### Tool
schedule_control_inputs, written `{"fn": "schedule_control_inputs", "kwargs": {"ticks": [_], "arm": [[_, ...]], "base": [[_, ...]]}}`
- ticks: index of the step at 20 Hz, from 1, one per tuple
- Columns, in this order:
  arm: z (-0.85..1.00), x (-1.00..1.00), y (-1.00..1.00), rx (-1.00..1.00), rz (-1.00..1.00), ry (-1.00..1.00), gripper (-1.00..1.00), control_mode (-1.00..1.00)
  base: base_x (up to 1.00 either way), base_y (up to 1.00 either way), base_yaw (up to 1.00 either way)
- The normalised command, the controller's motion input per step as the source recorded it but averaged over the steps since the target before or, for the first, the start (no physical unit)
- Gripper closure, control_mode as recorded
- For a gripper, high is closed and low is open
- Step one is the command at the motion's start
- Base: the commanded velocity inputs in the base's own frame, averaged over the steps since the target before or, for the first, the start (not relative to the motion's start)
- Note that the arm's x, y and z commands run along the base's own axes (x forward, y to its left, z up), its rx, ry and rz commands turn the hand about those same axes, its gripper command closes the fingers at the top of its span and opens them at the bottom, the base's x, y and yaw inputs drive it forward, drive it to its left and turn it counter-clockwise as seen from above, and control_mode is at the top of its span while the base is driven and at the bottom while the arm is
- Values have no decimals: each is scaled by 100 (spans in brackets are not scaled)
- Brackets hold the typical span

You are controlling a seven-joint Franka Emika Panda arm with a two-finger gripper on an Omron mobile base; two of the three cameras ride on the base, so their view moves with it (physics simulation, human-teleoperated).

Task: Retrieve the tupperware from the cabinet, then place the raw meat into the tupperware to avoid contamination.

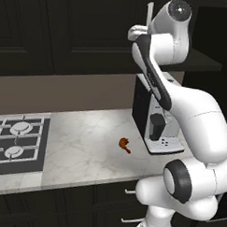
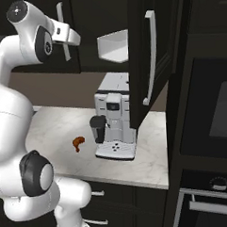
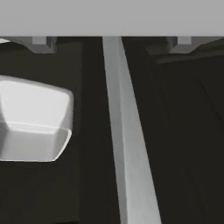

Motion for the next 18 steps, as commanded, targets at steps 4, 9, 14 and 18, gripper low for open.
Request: {"fn": "schedule_control_inputs", "kwargs": {"ticks": [4, 9, 14, 18], "arm": [[-12, 27, 15, -3, -1, 2, -100, -100], [-24, 33, -5, -1, 0, 2, -100, -100], [-25, 22, -28, -1, 0, 3, -100, -100], [-25, 26, -5, 0, 0, -3, -100, -100]], "base": [[0, 0, 0], [0, 0, 0], [0, 0, 0], [0, 0, 0]]}}
